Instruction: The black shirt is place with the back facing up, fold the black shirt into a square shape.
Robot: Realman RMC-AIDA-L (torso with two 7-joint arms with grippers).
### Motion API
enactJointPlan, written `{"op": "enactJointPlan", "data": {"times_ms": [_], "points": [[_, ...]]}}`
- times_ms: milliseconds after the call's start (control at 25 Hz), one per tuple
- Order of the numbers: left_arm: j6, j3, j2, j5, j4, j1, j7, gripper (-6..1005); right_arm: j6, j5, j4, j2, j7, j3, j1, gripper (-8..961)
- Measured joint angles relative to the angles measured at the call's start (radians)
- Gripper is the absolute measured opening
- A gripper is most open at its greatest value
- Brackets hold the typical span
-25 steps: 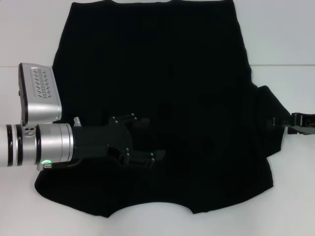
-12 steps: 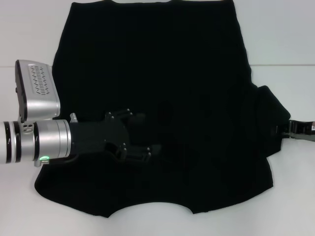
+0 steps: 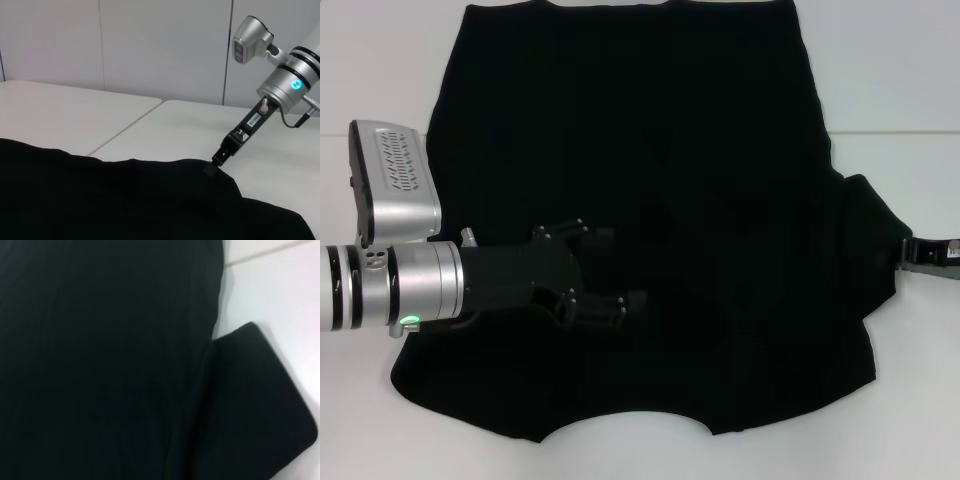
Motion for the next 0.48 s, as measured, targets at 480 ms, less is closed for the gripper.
{"op": "enactJointPlan", "data": {"times_ms": [480], "points": [[0.001, -0.001, -0.001, -0.004, 0.0, 0.0, -0.004, 949, 0.052, 0.079, -0.014, 0.009, -0.147, 0.125, -0.038, 11]]}}
